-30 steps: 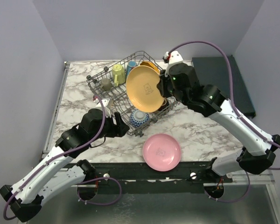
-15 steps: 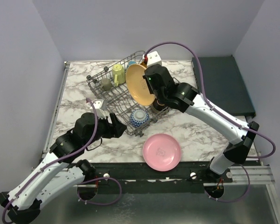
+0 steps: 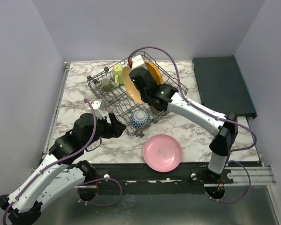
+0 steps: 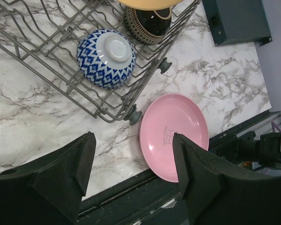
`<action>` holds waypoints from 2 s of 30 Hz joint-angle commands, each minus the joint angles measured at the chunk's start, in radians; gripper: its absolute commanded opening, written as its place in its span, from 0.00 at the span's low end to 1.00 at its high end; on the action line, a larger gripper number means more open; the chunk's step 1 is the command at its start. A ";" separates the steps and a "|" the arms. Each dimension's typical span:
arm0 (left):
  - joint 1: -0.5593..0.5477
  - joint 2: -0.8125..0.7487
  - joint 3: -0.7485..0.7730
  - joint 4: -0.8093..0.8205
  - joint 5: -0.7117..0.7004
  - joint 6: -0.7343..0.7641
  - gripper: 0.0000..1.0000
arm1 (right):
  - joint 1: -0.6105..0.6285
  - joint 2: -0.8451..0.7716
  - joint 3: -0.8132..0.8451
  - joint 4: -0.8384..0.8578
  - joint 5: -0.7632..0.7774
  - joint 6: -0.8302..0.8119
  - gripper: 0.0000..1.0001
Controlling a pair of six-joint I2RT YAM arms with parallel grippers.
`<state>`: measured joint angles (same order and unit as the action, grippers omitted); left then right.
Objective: Load the mixed dishes into the dish rack
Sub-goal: Insert the plate into the dish rack.
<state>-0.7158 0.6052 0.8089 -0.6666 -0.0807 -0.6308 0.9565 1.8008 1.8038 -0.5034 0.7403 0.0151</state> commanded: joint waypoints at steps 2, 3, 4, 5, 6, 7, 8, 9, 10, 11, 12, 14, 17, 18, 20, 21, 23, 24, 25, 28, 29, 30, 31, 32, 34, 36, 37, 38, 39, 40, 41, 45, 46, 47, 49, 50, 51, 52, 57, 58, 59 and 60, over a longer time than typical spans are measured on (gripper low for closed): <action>0.032 -0.006 -0.012 0.030 -0.007 0.012 0.73 | 0.007 0.086 0.067 0.128 0.077 -0.097 0.00; 0.038 -0.005 -0.011 0.032 0.000 0.014 0.73 | 0.007 0.099 0.070 0.145 0.090 -0.109 0.00; 0.051 -0.003 -0.013 0.035 0.006 0.016 0.73 | 0.008 0.113 0.071 0.162 0.095 -0.123 0.00; 0.060 -0.001 -0.014 0.037 0.016 0.018 0.73 | 0.007 0.125 0.071 0.178 0.099 -0.135 0.00; 0.072 0.001 -0.016 0.041 0.024 0.021 0.73 | 0.007 0.135 0.071 0.195 0.100 -0.148 0.00; 0.082 0.001 -0.016 0.043 0.032 0.022 0.73 | 0.007 0.148 0.071 0.208 0.103 -0.158 0.00; 0.094 0.002 -0.017 0.045 0.039 0.023 0.73 | 0.007 0.158 0.068 0.228 0.106 -0.170 0.00; 0.106 0.005 -0.017 0.048 0.048 0.025 0.73 | 0.007 0.171 0.065 0.249 0.112 -0.182 0.00; 0.117 0.007 -0.018 0.053 0.060 0.027 0.73 | 0.007 0.183 0.066 0.268 0.117 -0.200 0.00; 0.130 0.010 -0.018 0.056 0.071 0.030 0.73 | 0.007 0.199 0.073 0.272 0.123 -0.209 0.00; 0.140 0.015 -0.020 0.058 0.079 0.032 0.73 | 0.007 0.213 0.087 0.269 0.124 -0.209 0.00; 0.162 0.023 -0.020 0.062 0.107 0.036 0.73 | 0.007 0.240 0.102 0.284 0.124 -0.221 0.00; 0.192 0.032 -0.022 0.068 0.133 0.040 0.73 | 0.006 0.268 0.114 0.321 0.126 -0.252 0.00; 0.200 0.034 -0.023 0.070 0.138 0.040 0.73 | 0.005 0.275 0.116 0.332 0.126 -0.263 0.00; 0.213 0.037 -0.025 0.073 0.148 0.042 0.73 | 0.003 0.291 0.124 0.341 0.120 -0.274 0.00; 0.217 0.039 -0.024 0.076 0.153 0.042 0.73 | 0.001 0.298 0.129 0.341 0.119 -0.278 0.00; 0.229 0.043 -0.025 0.077 0.161 0.044 0.73 | -0.005 0.308 0.134 0.342 0.118 -0.280 0.00; 0.235 0.044 -0.026 0.079 0.166 0.045 0.73 | -0.008 0.311 0.134 0.341 0.115 -0.278 0.01; 0.240 0.044 -0.027 0.080 0.171 0.045 0.73 | -0.011 0.314 0.134 0.341 0.112 -0.275 0.01; 0.252 0.048 -0.028 0.083 0.181 0.048 0.73 | -0.019 0.315 0.129 0.341 0.102 -0.268 0.00; 0.256 0.050 -0.028 0.084 0.183 0.048 0.73 | -0.021 0.316 0.128 0.339 0.096 -0.265 0.00; 0.259 0.052 -0.028 0.084 0.185 0.048 0.73 | -0.023 0.316 0.128 0.336 0.093 -0.262 0.01; 0.264 0.054 -0.028 0.085 0.189 0.049 0.73 | -0.025 0.318 0.126 0.337 0.094 -0.260 0.00; 0.268 0.055 -0.028 0.085 0.192 0.049 0.73 | -0.027 0.319 0.123 0.336 0.095 -0.260 0.00; 0.274 0.057 -0.030 0.087 0.195 0.049 0.73 | -0.031 0.322 0.119 0.338 0.095 -0.260 0.00; 0.277 0.059 -0.030 0.087 0.198 0.051 0.73 | -0.034 0.322 0.112 0.338 0.093 -0.256 0.01; 0.278 0.059 -0.030 0.087 0.199 0.052 0.73 | -0.037 0.323 0.108 0.339 0.090 -0.253 0.00; 0.281 0.062 -0.030 0.087 0.200 0.051 0.73 | -0.039 0.322 0.104 0.339 0.088 -0.251 0.00; 0.283 0.061 -0.030 0.088 0.201 0.051 0.73 | -0.041 0.323 0.102 0.339 0.087 -0.246 0.00; 0.285 0.062 -0.030 0.089 0.203 0.051 0.73 | -0.042 0.321 0.096 0.337 0.083 -0.241 0.00; 0.286 0.062 -0.030 0.089 0.203 0.051 0.73 | -0.044 0.320 0.092 0.337 0.076 -0.234 0.00; 0.292 0.065 -0.031 0.088 0.208 0.052 0.72 | -0.048 0.326 0.085 0.322 0.063 -0.208 0.00; 0.293 0.065 -0.031 0.091 0.208 0.051 0.72 | -0.048 0.328 0.083 0.317 0.058 -0.199 0.00; 0.293 0.065 -0.031 0.091 0.208 0.051 0.72 | -0.050 0.330 0.079 0.315 0.055 -0.191 0.00; 0.297 0.065 -0.031 0.091 0.209 0.052 0.72 | -0.050 0.331 0.072 0.309 0.047 -0.176 0.00; 0.297 0.066 -0.031 0.091 0.210 0.052 0.72 | -0.050 0.333 0.070 0.306 0.045 -0.171 0.00; 0.298 0.066 -0.031 0.090 0.210 0.051 0.72 | -0.050 0.335 0.067 0.306 0.046 -0.167 0.00; 0.299 0.066 -0.031 0.091 0.210 0.050 0.72 | -0.050 0.337 0.065 0.304 0.046 -0.165 0.00; 0.302 0.066 -0.032 0.092 0.212 0.047 0.72 | -0.051 0.343 0.049 0.299 0.045 -0.155 0.00; 0.302 0.067 -0.033 0.092 0.212 0.046 0.72 | -0.051 0.344 0.045 0.300 0.044 -0.153 0.00; 0.303 0.068 -0.033 0.091 0.213 0.047 0.72 | -0.052 0.344 0.045 0.300 0.045 -0.153 0.00; 0.303 0.068 -0.033 0.092 0.213 0.047 0.72 | -0.052 0.346 0.043 0.299 0.045 -0.152 0.00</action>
<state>-0.4198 0.6735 0.7887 -0.5926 0.1089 -0.5961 0.9085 2.1304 1.8557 -0.2119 0.7940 -0.1646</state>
